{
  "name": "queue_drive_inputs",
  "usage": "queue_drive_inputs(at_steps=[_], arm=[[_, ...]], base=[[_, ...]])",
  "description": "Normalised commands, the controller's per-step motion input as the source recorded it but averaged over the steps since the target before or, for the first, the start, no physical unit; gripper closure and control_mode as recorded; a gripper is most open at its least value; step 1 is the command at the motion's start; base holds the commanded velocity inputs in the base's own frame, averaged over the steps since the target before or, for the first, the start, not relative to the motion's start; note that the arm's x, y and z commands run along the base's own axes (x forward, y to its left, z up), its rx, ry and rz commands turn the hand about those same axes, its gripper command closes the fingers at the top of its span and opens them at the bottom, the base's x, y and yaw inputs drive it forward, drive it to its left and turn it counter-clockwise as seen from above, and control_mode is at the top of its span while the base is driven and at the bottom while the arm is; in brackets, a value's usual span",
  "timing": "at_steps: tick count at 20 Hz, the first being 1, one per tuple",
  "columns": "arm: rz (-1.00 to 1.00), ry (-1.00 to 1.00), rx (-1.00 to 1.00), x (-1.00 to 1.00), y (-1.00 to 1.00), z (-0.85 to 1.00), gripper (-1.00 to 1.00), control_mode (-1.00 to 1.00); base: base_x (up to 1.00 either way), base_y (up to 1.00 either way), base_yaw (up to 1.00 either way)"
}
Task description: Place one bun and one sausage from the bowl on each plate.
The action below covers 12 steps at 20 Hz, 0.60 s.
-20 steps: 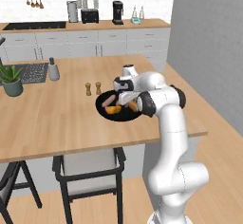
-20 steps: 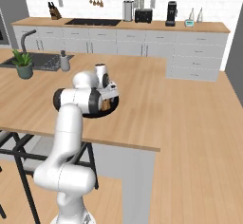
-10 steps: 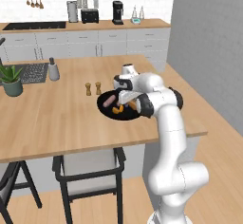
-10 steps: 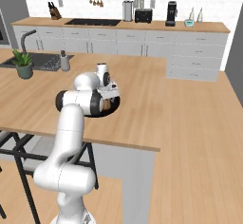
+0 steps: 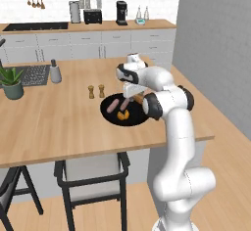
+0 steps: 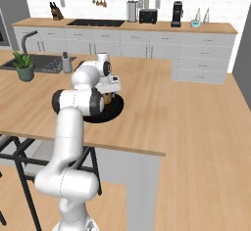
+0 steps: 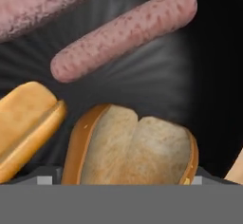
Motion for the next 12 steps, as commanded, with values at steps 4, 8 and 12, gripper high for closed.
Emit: queue_drive_inputs(at_steps=[4, 8, 12], arm=[[-0.12, -0.19, 0.08, -1.0, -0.07, 0.7, 1.0, -1.0], [-0.11, -0.22, 0.03, -1.0, -0.01, 0.61, 1.0, -1.0], [-0.15, -0.09, -0.04, -1.0, 0.0, 0.21, 1.0, -1.0]], base=[[0.0, 0.0, 0.0], [0.0, 0.0, 0.0], [0.0, 0.0, 0.0]])
